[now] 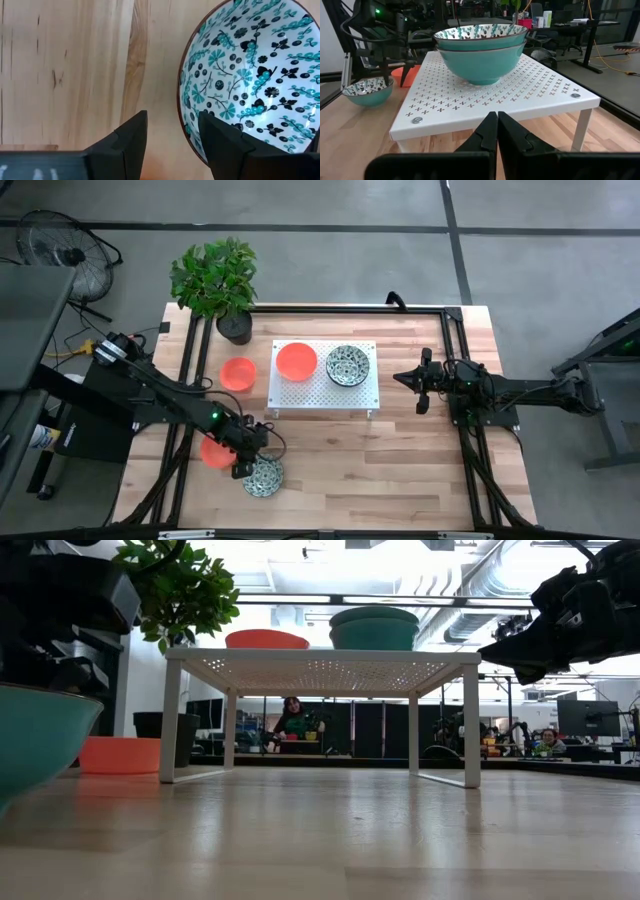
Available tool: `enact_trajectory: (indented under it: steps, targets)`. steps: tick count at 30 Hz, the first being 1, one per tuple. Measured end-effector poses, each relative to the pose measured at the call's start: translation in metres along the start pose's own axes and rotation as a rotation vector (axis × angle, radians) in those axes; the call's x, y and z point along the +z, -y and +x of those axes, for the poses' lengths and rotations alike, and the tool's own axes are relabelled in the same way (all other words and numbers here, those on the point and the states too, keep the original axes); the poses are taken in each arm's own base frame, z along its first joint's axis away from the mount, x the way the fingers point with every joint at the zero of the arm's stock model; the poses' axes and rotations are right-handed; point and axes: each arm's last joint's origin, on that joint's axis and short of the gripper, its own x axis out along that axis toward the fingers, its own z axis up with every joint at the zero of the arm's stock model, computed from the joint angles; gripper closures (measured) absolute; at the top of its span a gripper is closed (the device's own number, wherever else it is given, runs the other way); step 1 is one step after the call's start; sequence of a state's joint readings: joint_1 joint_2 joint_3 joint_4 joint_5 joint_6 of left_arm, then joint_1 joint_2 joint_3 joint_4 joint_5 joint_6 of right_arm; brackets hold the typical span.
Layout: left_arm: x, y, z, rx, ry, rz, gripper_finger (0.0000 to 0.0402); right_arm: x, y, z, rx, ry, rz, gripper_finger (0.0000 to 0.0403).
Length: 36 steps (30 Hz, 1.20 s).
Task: Pick & Place Mini bowls
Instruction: Stack the blue patterned bowl on the blue patterned bowls on the shelf
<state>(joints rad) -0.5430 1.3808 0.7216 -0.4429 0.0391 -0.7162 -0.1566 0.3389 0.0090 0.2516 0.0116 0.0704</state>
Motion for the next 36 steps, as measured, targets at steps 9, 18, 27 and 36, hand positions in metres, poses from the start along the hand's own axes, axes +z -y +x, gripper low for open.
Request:
enact_trajectory:
  steps: [9, 18, 27, 36]
  targets:
    - [0.0, 0.0, 0.0, 0.002, 0.003, 0.001, 0.0258, 0.0, 0.0, 0.0, 0.0, 0.0, 0.0, 0.0402]
    - [0.001, 0.001, -0.001, -0.023, 0.003, 0.038, 0.0385, 0.0, 0.0, 0.0, 0.0, 0.0, 0.0, 0.0402]
    - [0.005, 0.005, -0.001, -0.067, 0.048, 0.097, 0.0395, 0.0, 0.0, 0.0, 0.0, 0.0, 0.0, 0.0402]
    - [0.011, 0.01, -0.004, -0.073, 0.081, 0.135, 0.0399, 0.0, 0.0, 0.0, 0.0, 0.0, 0.0, 0.0402]
